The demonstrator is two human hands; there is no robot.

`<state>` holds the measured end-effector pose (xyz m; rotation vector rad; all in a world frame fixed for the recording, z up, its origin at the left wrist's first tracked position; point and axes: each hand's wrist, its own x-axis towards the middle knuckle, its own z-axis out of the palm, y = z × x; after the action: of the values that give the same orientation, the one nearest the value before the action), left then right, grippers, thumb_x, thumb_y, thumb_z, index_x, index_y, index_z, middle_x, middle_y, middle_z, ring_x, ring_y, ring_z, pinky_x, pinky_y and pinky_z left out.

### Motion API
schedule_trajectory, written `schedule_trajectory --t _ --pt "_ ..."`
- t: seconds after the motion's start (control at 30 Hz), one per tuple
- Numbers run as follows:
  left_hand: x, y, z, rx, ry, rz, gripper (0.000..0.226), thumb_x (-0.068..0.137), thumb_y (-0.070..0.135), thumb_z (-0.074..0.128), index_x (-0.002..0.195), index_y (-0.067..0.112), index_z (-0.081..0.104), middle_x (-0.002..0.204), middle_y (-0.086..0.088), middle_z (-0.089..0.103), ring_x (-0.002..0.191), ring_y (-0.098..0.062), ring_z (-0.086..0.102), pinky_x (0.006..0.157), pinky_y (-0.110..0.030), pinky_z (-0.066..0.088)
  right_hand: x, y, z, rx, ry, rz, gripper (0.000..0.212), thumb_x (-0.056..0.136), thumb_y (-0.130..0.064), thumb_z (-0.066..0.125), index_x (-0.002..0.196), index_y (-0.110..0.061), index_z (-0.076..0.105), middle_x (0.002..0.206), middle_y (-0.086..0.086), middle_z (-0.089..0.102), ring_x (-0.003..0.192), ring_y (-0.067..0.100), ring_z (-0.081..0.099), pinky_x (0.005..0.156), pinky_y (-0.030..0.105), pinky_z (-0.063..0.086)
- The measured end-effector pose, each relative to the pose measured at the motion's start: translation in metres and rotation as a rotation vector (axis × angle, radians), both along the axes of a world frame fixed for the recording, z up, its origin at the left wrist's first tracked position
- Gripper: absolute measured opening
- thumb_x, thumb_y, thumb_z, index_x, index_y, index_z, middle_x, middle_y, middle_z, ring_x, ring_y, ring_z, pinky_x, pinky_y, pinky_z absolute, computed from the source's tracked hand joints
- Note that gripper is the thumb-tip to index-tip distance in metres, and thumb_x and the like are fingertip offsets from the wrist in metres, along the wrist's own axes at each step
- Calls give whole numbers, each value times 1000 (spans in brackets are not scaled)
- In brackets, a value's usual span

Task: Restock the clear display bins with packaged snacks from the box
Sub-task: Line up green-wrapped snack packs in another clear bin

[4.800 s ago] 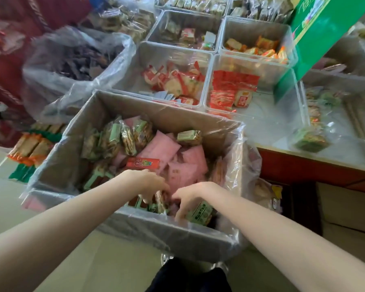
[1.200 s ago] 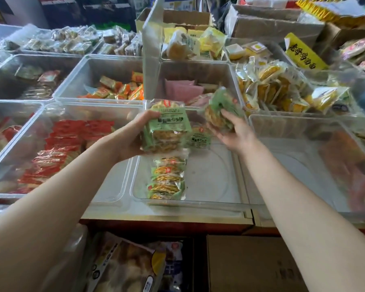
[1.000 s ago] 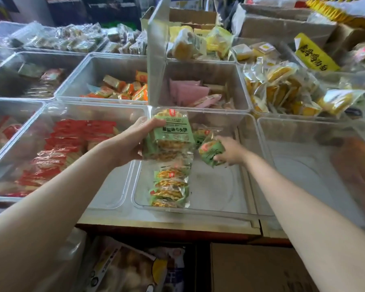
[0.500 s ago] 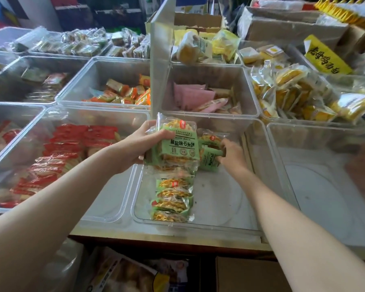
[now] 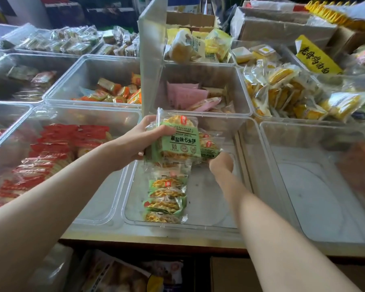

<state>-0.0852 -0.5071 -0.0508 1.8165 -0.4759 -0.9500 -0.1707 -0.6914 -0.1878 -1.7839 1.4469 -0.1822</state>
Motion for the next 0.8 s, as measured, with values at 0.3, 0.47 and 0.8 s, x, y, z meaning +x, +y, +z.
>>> schedule_trajectory --t 0.3,0.47,0.8 --pt "-1 -5 -8 -33 -22 0 63 82 41 63 135 32 31 109 -6 66 92 -19 68 72 -31 56 1 -9 0 -103 253 255 45 91 -20 58 128 1 44 126 18 46 107 33 53 76 35 44" --pt "-5 -13 -8 -63 42 52 56 83 42 62 130 34 33 102 -1 66 87 -17 67 68 -29 54 -25 -22 41 67 -17 285 21 88 -21 63 81 -5 51 82 10 54 76 23 56 64 30 47" --pt "-25 -25 -11 -183 287 5 79 67 62 61 134 35 28 127 -2 51 103 -20 63 76 -35 57 -46 21 123 707 -758 297 24 85 -19 64 105 -7 61 93 9 69 79 19 68 66 32 59"
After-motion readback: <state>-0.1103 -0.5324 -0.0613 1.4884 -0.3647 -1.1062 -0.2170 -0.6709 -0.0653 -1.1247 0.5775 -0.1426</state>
